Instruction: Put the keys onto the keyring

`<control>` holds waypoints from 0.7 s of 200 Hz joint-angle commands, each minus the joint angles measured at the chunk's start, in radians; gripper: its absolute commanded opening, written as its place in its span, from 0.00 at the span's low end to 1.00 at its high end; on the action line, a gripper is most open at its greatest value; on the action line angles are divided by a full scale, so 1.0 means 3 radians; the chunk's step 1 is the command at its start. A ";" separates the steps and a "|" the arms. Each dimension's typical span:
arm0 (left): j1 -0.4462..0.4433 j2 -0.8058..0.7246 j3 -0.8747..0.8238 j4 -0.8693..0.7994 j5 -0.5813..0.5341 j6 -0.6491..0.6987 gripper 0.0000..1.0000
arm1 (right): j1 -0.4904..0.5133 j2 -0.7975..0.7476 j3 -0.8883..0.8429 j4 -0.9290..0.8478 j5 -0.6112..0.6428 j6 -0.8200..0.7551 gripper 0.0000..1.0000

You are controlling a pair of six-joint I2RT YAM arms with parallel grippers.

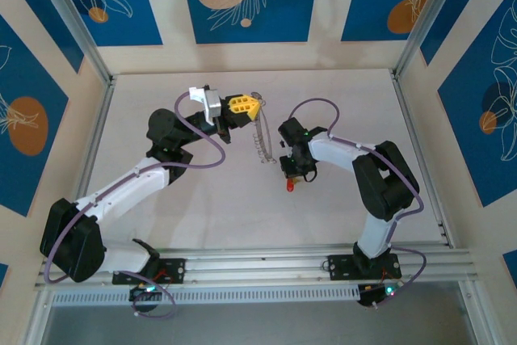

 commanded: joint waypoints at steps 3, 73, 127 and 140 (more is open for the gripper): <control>-0.0039 -0.0096 -0.0010 0.0151 -0.0025 0.0058 0.00 | 0.0011 -0.0039 0.0001 -0.0049 -0.0013 0.0022 0.17; -0.0038 -0.0104 -0.0024 0.0147 -0.0031 0.0067 0.00 | 0.0007 0.0008 0.0005 -0.0028 -0.0029 0.0021 0.16; -0.0033 -0.0114 -0.0028 0.0140 -0.0029 0.0075 0.00 | 0.0005 0.0049 0.0010 -0.0018 -0.0042 0.0014 0.15; -0.0032 -0.0120 -0.0030 0.0140 -0.0032 0.0079 0.00 | 0.0005 0.0051 0.0014 -0.0018 -0.0044 0.0011 0.14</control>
